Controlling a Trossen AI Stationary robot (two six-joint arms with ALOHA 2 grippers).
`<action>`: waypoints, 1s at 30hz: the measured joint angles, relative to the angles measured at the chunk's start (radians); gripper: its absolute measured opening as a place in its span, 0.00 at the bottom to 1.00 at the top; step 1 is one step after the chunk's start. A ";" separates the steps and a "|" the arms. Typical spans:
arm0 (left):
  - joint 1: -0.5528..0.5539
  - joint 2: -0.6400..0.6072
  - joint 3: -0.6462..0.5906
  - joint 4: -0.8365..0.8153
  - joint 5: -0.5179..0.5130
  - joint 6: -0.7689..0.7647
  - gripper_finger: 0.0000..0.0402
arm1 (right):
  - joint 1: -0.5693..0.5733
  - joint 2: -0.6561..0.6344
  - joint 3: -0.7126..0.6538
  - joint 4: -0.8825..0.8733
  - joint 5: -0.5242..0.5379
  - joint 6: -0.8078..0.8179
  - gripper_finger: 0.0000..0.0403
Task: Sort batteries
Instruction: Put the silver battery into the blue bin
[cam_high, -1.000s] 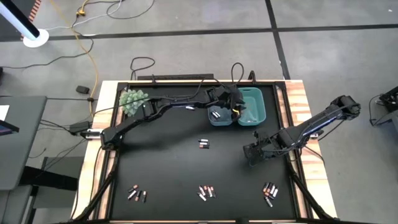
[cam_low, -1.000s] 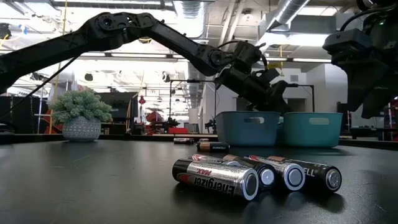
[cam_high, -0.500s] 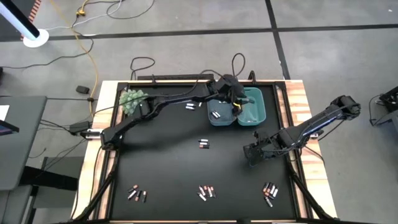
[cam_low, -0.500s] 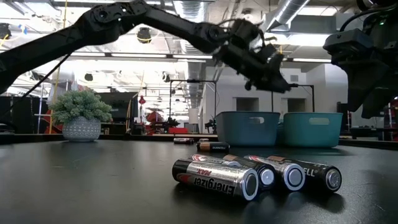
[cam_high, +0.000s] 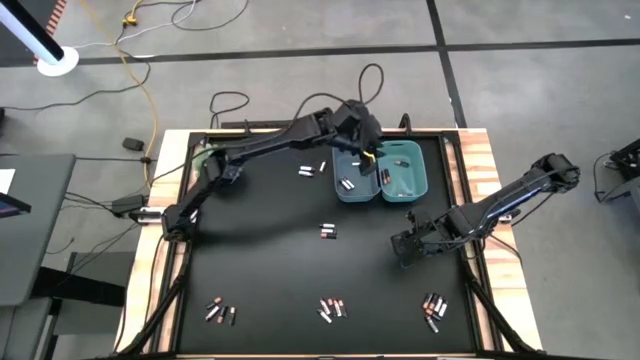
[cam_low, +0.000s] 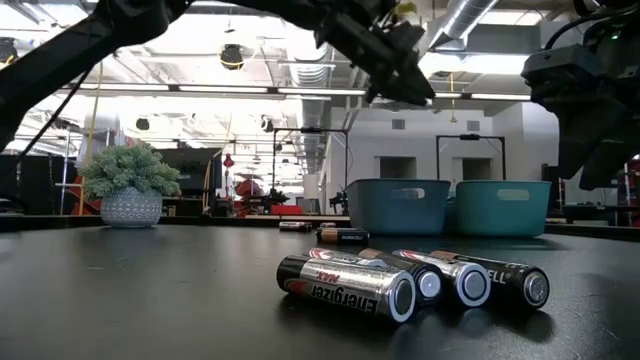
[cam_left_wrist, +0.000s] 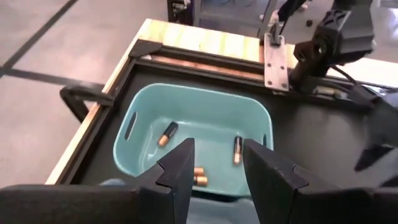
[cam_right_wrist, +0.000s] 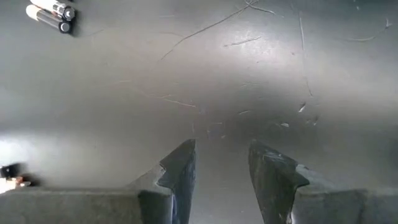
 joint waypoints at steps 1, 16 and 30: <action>0.000 -0.009 0.000 -0.022 -0.001 -0.007 0.32 | 0.000 0.000 0.000 -0.001 0.000 -0.002 0.41; -0.048 -0.017 0.000 -0.231 -0.113 -0.057 0.23 | 0.002 0.000 0.000 0.044 -0.004 -0.152 0.41; -0.120 -0.198 -0.357 -0.151 -0.268 -0.140 0.22 | 0.051 0.000 0.000 0.050 -0.030 -0.168 0.41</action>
